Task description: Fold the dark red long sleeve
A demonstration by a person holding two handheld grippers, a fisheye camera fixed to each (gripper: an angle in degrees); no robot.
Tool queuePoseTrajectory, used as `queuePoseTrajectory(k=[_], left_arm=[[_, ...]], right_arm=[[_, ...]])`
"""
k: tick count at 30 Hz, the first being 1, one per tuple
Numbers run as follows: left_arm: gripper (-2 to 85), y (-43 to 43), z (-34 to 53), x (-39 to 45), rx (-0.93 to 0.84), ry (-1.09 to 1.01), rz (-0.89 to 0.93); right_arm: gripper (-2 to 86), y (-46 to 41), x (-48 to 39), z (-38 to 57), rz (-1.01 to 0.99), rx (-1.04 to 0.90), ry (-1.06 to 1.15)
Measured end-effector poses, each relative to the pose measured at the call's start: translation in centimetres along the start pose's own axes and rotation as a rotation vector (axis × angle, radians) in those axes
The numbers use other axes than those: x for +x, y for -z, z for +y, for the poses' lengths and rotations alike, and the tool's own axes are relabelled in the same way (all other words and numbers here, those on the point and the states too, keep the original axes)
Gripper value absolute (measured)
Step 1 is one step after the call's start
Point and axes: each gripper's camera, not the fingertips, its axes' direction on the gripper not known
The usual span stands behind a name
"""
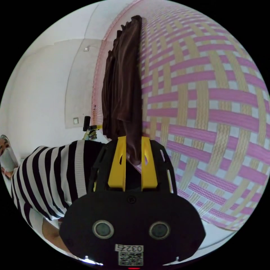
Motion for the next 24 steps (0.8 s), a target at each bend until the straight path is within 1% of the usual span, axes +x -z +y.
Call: queuePoseTrajectory(k=[4,8,12,14,16,19,24], left_arm=[[5.1,-1.0,0.0,0.2,-0.097,-0.057,0.036],[3.9,-1.0,0.3,0.7,-0.116,-0.112,0.031],[2.8,-1.3,0.1,0.6,-0.143,-0.117,0.079],[0.0,-1.7,0.2,1.1,-0.193,-0.117,0.040],[-1.0,-1.3,0.8,1.6,-0.184,-0.124,0.010],[-1.5,-0.2,2.2,1.9,-0.154,-0.128,0.032],[-1.5,-0.5,4.1,2.5,-0.240,-0.126,0.100]], right_arm=[[8.1,0.2,-0.1,0.2,-0.088,-0.064,0.031],[6.4,0.4,-0.2,0.6,-0.161,-0.170,0.064],[4.0,1.7,-0.5,0.9,-0.171,-0.138,0.067],[0.4,2.2,-1.1,1.3,-0.133,-0.147,0.072],[-0.4,2.7,-1.6,1.8,-0.131,-0.151,0.089],[-0.8,3.9,-2.2,3.0,-0.158,-0.146,0.104],[-0.9,4.5,-3.0,5.1,-0.190,-0.216,0.117]])
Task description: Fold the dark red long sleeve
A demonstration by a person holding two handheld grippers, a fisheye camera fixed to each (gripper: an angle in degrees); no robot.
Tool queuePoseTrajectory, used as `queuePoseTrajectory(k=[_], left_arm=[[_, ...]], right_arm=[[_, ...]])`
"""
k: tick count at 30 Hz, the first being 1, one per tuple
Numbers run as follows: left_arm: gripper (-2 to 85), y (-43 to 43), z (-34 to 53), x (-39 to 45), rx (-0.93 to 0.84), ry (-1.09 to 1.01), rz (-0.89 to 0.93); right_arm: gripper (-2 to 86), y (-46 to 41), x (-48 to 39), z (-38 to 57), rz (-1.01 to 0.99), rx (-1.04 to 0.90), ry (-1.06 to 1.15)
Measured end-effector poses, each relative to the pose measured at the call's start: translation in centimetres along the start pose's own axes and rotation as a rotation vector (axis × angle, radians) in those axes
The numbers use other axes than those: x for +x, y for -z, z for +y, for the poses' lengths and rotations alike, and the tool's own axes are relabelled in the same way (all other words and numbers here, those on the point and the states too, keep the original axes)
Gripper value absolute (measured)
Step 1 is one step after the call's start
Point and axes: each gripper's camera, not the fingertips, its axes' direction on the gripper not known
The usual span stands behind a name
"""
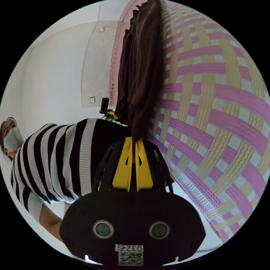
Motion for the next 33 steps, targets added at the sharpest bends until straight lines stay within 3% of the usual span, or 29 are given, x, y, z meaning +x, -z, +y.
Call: queuePoseTrajectory(k=[9,16,22,26,33], left_arm=[[-1.5,6.6,-6.0,8.5,0.028,-0.219,0.063],[-1.6,17.0,-17.4,14.5,0.165,-0.291,0.071],[-1.6,22.8,-27.9,10.5,0.382,-0.034,0.149],[-1.4,23.2,-30.6,6.5,0.386,0.152,0.096],[3.9,22.7,-31.5,5.5,0.416,0.035,0.285]], right_arm=[[-1.0,6.0,-7.2,-3.1,-0.033,0.099,0.221],[-1.0,12.6,-12.9,-12.6,0.017,0.200,0.367],[-0.9,16.2,-10.0,-21.7,-0.028,0.334,0.190],[-0.5,16.6,-6.4,-23.9,-0.081,0.387,0.039],[9.7,15.9,-3.8,-24.7,-0.178,0.377,-0.062]])
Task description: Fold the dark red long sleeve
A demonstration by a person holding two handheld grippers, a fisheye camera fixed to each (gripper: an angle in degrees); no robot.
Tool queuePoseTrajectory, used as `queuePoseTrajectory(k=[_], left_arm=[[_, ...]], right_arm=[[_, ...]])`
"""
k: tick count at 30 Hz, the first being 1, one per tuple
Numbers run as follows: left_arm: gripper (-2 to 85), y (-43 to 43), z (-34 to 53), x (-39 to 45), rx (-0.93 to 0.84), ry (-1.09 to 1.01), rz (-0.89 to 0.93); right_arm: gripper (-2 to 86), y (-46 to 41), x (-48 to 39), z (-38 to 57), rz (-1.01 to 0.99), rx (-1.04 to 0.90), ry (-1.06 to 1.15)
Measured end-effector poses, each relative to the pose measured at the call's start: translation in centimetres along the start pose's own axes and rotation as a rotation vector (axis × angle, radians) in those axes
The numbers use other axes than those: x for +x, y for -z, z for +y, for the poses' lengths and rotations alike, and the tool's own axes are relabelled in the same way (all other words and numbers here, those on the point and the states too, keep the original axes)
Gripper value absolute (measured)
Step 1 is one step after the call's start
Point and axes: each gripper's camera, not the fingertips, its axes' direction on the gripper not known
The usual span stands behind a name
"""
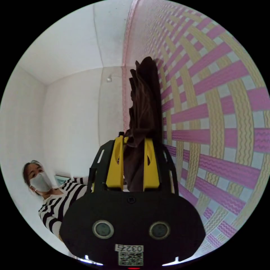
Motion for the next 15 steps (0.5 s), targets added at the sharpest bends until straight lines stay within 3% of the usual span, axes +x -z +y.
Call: queuePoseTrajectory(k=[2,4,9,11,15], left_arm=[[2.9,1.2,0.7,1.1,0.126,-0.098,0.173],[2.0,1.8,1.4,1.8,0.184,-0.132,0.226],[1.2,-3.2,0.6,3.8,-0.028,-0.110,0.040],[1.2,-6.1,-0.3,4.2,-0.111,-0.068,-0.114],[0.7,-8.0,-0.5,3.6,-0.122,-0.021,-0.285]], right_arm=[[9.5,0.5,-0.2,0.4,-0.143,0.088,0.019],[6.8,0.9,-1.1,1.0,-0.205,0.164,0.068],[6.4,-2.0,-4.8,1.2,0.007,0.098,0.153],[6.5,-4.7,-6.2,0.4,0.120,0.014,0.190],[6.7,-7.6,-5.1,-1.3,0.324,-0.040,0.080]])
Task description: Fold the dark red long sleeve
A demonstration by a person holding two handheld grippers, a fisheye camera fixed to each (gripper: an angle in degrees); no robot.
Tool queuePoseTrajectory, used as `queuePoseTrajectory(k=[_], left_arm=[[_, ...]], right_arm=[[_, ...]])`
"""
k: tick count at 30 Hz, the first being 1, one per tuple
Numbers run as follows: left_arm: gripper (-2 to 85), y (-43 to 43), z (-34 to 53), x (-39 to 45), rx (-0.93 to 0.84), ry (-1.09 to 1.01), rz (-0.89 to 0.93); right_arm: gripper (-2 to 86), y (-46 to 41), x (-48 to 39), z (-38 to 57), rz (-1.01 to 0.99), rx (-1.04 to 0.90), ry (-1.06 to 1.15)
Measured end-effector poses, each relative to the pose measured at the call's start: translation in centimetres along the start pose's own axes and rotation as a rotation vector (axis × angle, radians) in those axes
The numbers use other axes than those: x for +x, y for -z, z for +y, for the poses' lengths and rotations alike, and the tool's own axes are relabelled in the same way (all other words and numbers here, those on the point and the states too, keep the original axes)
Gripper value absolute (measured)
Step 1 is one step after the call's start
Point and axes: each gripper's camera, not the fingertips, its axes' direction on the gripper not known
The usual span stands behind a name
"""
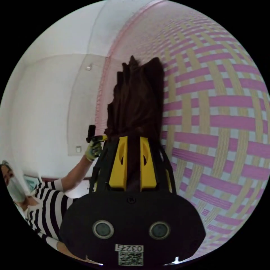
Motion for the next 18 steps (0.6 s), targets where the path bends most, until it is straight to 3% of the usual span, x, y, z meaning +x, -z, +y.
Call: queuePoseTrajectory(k=[5,11,14,18], left_arm=[[3.3,2.4,6.7,0.3,0.157,-0.023,0.045],[10.0,0.6,18.1,-0.1,0.145,-0.062,-0.017],[11.8,-2.0,21.2,-0.4,0.101,-0.088,-0.038],[10.3,-5.1,22.4,0.2,0.042,-0.144,-0.105]], right_arm=[[9.8,2.2,-0.3,3.7,-0.005,0.231,-0.073],[10.1,1.1,-0.7,12.7,0.031,0.165,-0.004],[10.3,-0.5,0.5,16.2,-0.075,0.127,-0.016],[8.3,-3.2,0.1,17.5,-0.057,0.055,0.001]])
